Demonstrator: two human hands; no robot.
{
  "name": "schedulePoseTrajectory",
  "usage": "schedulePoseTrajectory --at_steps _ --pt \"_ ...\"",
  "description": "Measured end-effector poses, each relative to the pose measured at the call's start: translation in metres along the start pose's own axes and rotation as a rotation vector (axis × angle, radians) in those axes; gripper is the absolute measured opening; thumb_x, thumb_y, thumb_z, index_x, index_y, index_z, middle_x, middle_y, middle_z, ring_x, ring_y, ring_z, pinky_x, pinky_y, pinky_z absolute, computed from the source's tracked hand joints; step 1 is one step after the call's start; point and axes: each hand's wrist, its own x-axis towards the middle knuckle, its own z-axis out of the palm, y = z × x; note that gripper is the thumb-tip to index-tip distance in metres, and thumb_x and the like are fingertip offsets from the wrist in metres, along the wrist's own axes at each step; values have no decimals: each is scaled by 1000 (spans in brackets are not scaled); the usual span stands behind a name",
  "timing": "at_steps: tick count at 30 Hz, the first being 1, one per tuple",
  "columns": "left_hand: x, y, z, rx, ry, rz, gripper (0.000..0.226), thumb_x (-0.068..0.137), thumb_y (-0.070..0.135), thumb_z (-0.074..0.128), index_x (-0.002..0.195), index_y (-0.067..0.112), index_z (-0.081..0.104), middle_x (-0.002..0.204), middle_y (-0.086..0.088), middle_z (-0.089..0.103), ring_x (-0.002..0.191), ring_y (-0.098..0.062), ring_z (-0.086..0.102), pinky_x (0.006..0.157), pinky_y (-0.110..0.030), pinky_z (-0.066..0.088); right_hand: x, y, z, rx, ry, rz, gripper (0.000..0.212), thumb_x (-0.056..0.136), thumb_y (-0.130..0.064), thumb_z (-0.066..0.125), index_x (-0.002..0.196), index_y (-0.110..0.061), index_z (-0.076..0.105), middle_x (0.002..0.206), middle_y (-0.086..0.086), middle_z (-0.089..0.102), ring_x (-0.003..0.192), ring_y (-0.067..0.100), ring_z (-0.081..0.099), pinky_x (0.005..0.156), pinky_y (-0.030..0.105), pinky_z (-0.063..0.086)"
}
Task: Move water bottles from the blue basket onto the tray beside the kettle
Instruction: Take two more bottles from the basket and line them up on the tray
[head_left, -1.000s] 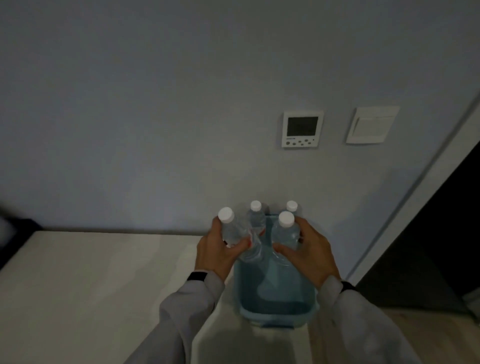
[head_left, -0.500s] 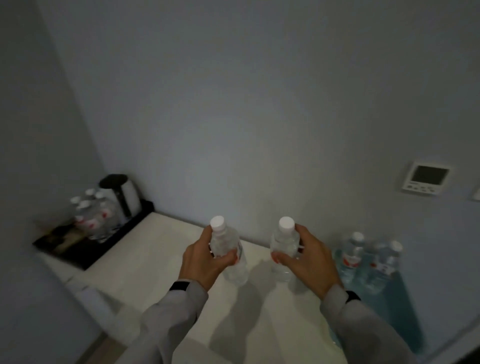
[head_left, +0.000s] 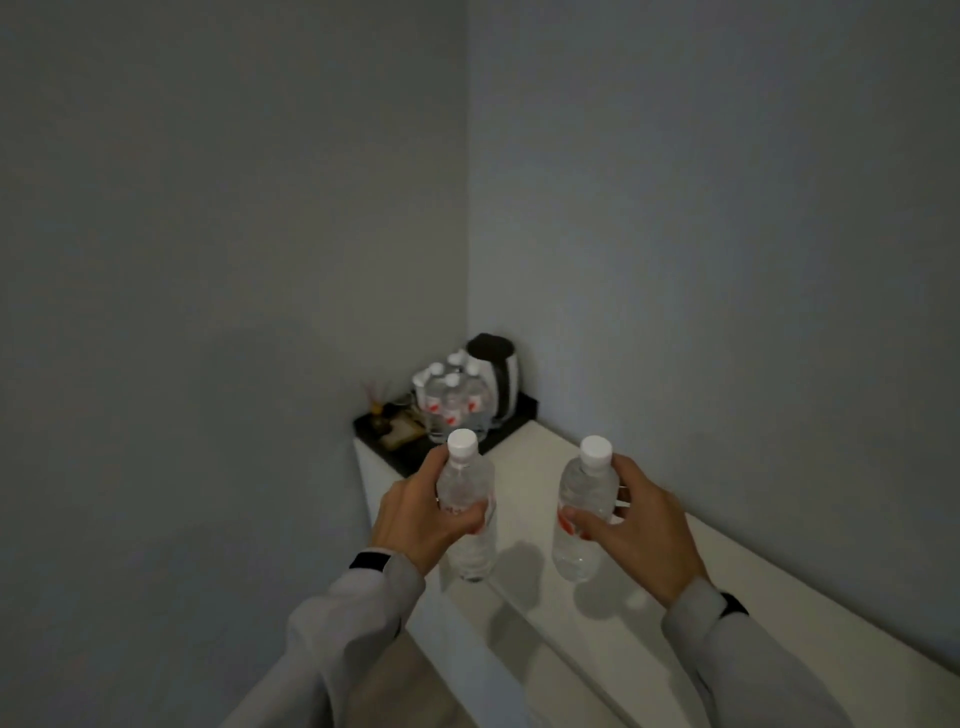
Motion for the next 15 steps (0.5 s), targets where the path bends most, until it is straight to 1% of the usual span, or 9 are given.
schedulePoseTrajectory --at_steps 2,5,7,8,10,13,15 --pt "15 -26 -23 21 25 -15 73 63 53 75 128 49 41 105 11 71 96 -17 69 82 -42 60 27 -9 37 14 -27 -20 57 64 -45 83 115 -49 57 103 -30 69 94 -7 66 81 22 57" --pt "45 -62 -54 51 59 -29 74 63 55 74 128 51 39 103 17 68 95 -13 69 83 -39 60 67 -16 89 37 -39 -51 59 62 -51 82 114 -54 54 103 -36 66 92 -11 65 75 14 53" --pt "71 -87 -71 68 61 -23 73 64 57 73 129 50 40 105 15 69 95 -14 70 83 -39 60 96 -17 121 49 -47 -59 63 60 -56 81 117 -54 53 105 -37 66 94 -13 64 75 11 52" --pt "86 -99 -78 77 57 -27 73 64 57 72 130 47 41 107 11 71 95 -15 70 83 -40 60 111 -16 136 53 -54 -58 65 61 -57 81 119 -53 53 105 -35 67 95 -13 64 77 12 54" --pt "118 -121 -92 80 50 -49 73 64 55 73 130 46 43 108 8 72 95 -16 70 83 -42 60 142 -17 163 62 -66 -43 69 62 -56 82 124 -49 52 108 -28 69 97 -8 66 82 20 57" --pt "160 -146 -108 77 29 -55 70 64 51 75 127 45 45 105 11 71 92 -12 70 81 -41 60 181 -21 195 56 -66 -34 73 66 -51 84 131 -42 50 117 -16 69 106 4 66 91 31 57" --pt "187 -160 -116 73 13 -49 67 64 51 75 124 48 45 103 15 70 92 -9 69 82 -39 60 201 -24 209 53 -58 -25 70 69 -48 84 130 -41 51 116 -15 69 105 5 66 90 30 57"
